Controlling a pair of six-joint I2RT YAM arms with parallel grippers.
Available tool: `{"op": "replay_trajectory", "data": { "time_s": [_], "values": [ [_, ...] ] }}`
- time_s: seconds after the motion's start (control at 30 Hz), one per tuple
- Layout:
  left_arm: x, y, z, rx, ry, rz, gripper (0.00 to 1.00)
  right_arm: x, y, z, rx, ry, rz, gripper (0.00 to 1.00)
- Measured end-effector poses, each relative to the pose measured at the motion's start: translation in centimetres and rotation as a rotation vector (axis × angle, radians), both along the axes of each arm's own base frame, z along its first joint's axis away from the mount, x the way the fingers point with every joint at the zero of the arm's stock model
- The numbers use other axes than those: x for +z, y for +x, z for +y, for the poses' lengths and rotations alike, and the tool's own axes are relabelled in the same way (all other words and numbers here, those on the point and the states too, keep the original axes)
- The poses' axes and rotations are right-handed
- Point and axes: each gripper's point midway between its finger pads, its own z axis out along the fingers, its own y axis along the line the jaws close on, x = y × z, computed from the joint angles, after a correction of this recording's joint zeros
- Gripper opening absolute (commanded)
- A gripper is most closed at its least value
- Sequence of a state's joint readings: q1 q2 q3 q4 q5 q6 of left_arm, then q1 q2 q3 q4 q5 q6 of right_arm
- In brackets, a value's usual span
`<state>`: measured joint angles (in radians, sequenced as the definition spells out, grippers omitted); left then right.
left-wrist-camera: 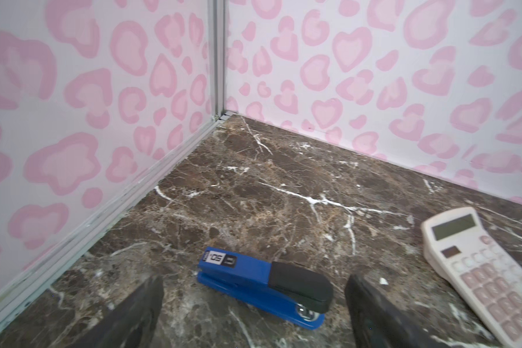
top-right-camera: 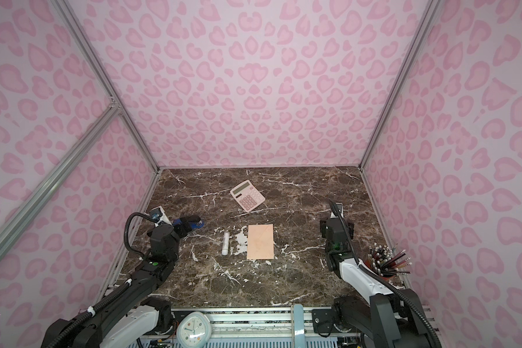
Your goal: Place the letter into the envelope and seal it
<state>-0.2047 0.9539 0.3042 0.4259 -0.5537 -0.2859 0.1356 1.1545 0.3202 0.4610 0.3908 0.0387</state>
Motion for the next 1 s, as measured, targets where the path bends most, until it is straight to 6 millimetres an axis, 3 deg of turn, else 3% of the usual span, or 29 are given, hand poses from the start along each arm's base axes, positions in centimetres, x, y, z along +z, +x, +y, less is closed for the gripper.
{"op": "replay_trajectory", "data": {
  "time_s": [0.13, 0.27, 0.47, 0.63, 0.73, 0.8, 1.0],
  "values": [
    [-0.8, 0.3, 2.6, 0.056, 0.01, -0.001, 0.97, -0.5, 0.8, -0.6, -0.012, 0.013, -0.03, 0.97],
    [-2.3, 1.0, 3.7, 0.055, 0.012, 0.008, 0.96, -1.2, 1.9, -0.5, 0.01, 0.03, -0.036, 0.97],
    [-4.0, 2.6, 3.1, -0.007, 0.045, 0.03, 0.97, -1.3, 4.9, 0.8, 0.093, 0.049, -0.059, 0.97],
    [-5.2, 4.0, 2.8, -0.048, 0.072, 0.034, 0.97, -4.2, 4.1, -0.3, 0.06, 0.056, -0.026, 0.97],
    [-6.4, 4.6, 2.2, -0.086, 0.075, 0.065, 0.98, -3.2, 4.6, -0.1, 0.07, 0.065, -0.063, 0.97],
    [-5.5, 5.2, 2.0, -0.099, 0.08, 0.026, 0.97, -2.6, 4.9, -0.1, 0.076, 0.071, -0.088, 0.97],
    [-5.1, 5.5, 1.9, -0.11, 0.088, 0.015, 0.97, -2.3, 5.1, -0.1, 0.078, 0.077, -0.097, 0.97]
  ]
}}
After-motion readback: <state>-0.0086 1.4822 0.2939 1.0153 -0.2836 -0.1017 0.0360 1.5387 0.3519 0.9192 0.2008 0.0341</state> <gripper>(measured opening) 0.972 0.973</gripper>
